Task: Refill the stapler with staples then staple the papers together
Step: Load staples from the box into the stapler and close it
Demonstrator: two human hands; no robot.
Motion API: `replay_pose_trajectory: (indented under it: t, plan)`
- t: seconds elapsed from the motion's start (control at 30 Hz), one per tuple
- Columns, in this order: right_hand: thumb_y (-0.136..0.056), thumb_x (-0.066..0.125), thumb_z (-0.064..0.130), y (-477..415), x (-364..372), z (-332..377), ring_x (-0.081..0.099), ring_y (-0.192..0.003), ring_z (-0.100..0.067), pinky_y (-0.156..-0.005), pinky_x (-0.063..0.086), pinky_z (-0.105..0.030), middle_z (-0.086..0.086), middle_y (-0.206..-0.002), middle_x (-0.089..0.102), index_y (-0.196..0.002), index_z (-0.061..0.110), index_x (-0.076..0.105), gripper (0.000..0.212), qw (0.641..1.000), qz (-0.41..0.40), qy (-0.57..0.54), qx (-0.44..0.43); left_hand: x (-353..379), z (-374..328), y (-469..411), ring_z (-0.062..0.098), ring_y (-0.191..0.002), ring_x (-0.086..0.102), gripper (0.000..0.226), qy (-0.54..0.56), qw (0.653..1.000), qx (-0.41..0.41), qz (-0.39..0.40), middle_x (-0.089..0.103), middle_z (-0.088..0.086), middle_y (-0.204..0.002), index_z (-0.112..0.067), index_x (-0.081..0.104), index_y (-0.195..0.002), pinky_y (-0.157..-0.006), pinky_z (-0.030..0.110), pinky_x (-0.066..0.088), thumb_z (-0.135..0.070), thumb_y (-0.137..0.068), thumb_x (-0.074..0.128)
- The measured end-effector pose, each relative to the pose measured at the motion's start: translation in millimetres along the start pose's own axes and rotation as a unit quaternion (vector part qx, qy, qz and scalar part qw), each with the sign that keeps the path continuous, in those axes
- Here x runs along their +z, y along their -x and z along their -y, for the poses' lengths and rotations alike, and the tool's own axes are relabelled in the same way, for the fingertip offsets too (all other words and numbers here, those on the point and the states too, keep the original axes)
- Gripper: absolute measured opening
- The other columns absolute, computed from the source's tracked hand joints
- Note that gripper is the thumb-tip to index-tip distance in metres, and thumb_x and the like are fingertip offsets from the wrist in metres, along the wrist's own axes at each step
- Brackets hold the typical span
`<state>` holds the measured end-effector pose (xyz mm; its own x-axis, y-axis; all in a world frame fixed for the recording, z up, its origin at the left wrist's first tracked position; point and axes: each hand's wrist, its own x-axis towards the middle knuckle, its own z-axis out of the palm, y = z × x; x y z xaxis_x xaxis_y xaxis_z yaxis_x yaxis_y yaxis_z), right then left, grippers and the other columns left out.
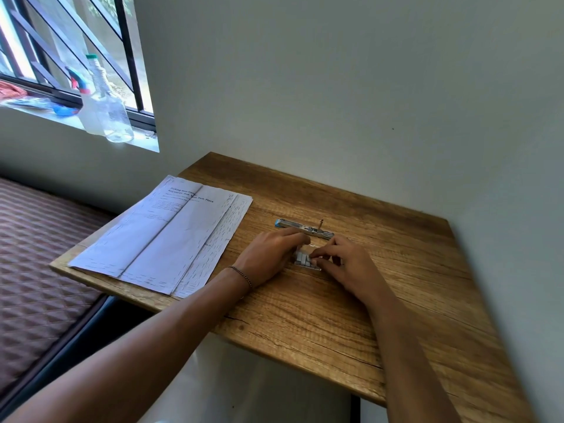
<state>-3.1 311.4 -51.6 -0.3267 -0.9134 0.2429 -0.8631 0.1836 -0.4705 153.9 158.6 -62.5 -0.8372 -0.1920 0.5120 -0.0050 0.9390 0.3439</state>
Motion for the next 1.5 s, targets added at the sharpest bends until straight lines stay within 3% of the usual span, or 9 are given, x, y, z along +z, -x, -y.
replay_pose_trajectory:
  t: [0.23,0.47,0.6,0.7,1.03,1.5]
  plan:
    - [-0.088,0.074,0.031,4,-2,6,0.054,-0.079,-0.002,-0.068,0.049,-0.023,0.014,-0.093,0.056,-0.105,0.025,0.076,0.019,0.998,-0.019,0.034,-0.039,-1,-2,0,0.018,-0.103,0.069,0.03,0.002,1.0,0.004,0.005,0.069,0.003,-0.123,-0.013,0.066,-0.124,-0.082,0.032,0.059,-0.003,-0.097,0.059]
    - [-0.087,0.073,0.038,-3,-22,-7,0.06,-0.082,-0.006,-0.063,0.049,-0.013,0.01,-0.091,0.065,-0.099,0.029,0.076,0.015,0.979,-0.18,-0.098,0.014,-1,0,1,0.021,-0.107,0.069,0.032,0.009,1.0,-0.008,0.009,0.068,0.003,-0.129,-0.014,0.067,-0.125,-0.087,0.039,0.059,-0.005,-0.096,0.06]
    - [-0.087,0.077,0.032,-24,-28,-26,0.059,-0.078,-0.009,-0.063,0.047,-0.019,0.006,-0.089,0.066,-0.1,0.024,0.079,0.016,0.987,-0.141,-0.049,0.052,-2,-1,0,0.02,-0.106,0.069,0.031,0.012,1.0,-0.007,0.003,0.068,0.003,-0.128,-0.015,0.067,-0.124,-0.087,0.039,0.06,-0.004,-0.095,0.061]
    - [-0.086,0.078,0.033,-33,-18,-36,0.057,-0.078,-0.005,-0.063,0.04,-0.013,0.007,-0.091,0.066,-0.1,0.023,0.079,0.018,0.987,-0.138,-0.022,0.073,-3,0,2,0.02,-0.105,0.07,0.031,0.014,1.0,-0.005,0.003,0.068,0.002,-0.126,-0.015,0.067,-0.123,-0.085,0.04,0.061,-0.004,-0.095,0.061]
    - [-0.086,0.076,0.036,-42,-11,-48,0.05,-0.076,0.001,-0.061,0.034,-0.015,0.007,-0.091,0.063,-0.101,0.022,0.079,0.02,0.99,-0.125,0.047,0.04,1,3,0,0.019,-0.105,0.07,0.032,0.018,1.0,-0.003,0.012,0.069,0.002,-0.125,-0.015,0.067,-0.124,-0.084,0.04,0.061,-0.003,-0.095,0.062]
    - [-0.087,0.073,0.039,-44,-11,-49,0.051,-0.077,-0.003,-0.062,0.042,-0.023,0.009,-0.09,0.059,-0.105,0.024,0.078,0.023,0.993,-0.096,0.06,0.038,0,1,-1,0.02,-0.102,0.07,0.032,0.011,1.0,-0.01,0.012,0.069,0.002,-0.123,-0.014,0.067,-0.124,-0.08,0.041,0.061,-0.003,-0.095,0.061]
